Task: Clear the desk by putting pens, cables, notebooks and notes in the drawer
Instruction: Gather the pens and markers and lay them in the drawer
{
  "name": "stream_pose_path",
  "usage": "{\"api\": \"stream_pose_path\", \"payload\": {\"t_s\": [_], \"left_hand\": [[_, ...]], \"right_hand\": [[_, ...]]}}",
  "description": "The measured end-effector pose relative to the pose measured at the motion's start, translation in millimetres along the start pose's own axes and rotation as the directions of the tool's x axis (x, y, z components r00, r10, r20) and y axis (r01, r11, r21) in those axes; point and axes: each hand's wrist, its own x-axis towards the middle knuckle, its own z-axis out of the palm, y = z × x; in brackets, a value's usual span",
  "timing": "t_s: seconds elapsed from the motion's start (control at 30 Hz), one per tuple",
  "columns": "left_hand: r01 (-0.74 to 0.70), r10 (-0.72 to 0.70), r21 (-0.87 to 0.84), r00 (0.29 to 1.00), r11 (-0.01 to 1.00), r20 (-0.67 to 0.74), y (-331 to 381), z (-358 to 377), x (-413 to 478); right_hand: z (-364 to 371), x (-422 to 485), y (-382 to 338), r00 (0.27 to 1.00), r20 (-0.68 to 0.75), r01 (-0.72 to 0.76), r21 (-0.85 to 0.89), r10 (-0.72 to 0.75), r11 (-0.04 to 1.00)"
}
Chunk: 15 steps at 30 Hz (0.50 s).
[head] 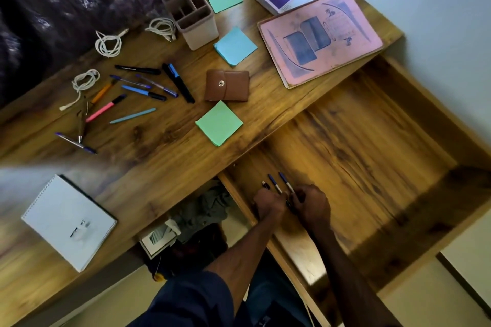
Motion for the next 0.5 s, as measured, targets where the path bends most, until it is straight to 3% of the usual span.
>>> {"api": "stream_pose_path", "payload": {"t_s": [0.3, 0.5], "left_hand": [[-0.105, 0.103, 0.145, 0.994, 0.984, 0.017, 5, -17, -15], [-0.346, 0.331, 0.320, 0.938, 0.882, 0.101, 16, -52, -34]], "right_hand": [[-3, 0, 0, 1.000, 0.013, 0.003, 0.008, -0.003, 1.000], [-18, -9, -22, 0.994, -0.100, 0.036, 0.029, -0.033, 0.999]]}}
